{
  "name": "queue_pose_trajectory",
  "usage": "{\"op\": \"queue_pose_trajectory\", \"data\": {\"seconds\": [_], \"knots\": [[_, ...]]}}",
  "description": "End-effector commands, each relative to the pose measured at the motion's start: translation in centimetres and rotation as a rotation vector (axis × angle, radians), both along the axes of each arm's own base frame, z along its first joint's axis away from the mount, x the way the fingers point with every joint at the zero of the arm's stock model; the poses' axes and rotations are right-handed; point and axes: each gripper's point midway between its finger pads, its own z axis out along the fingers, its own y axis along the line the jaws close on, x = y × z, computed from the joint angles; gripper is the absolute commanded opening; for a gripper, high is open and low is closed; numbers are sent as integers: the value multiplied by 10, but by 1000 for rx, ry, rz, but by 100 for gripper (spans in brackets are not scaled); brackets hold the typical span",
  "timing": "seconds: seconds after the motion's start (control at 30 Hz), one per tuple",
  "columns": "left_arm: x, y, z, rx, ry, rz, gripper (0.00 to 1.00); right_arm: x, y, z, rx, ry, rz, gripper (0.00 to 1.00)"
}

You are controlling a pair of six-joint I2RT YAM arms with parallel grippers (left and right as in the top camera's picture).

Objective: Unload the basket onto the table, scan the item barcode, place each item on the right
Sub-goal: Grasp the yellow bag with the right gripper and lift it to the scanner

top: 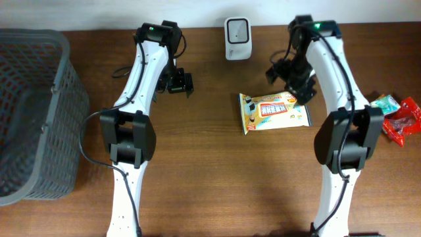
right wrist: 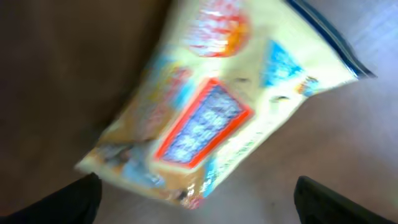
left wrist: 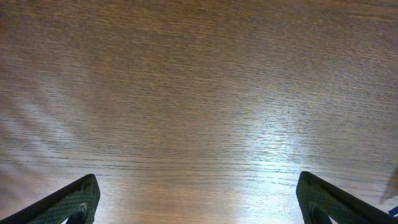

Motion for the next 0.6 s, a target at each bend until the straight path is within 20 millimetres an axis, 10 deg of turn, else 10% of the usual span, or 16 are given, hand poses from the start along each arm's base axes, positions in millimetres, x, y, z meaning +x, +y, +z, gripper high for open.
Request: {"op": "queue_pose_trajectory", "data": {"seconds": [0.0, 0.43, 0.57], "knots": [[-1, 5, 0, 12, 4, -10, 99, -11, -9, -15, -92, 41, -247, 99], [5, 4, -1, 6, -18, -10, 99, -5, 17, -94, -22, -19, -216, 97], [5, 4, -1, 6, -18, -10, 99, -8, 27, -101, -35, -25, -169, 59]]}}
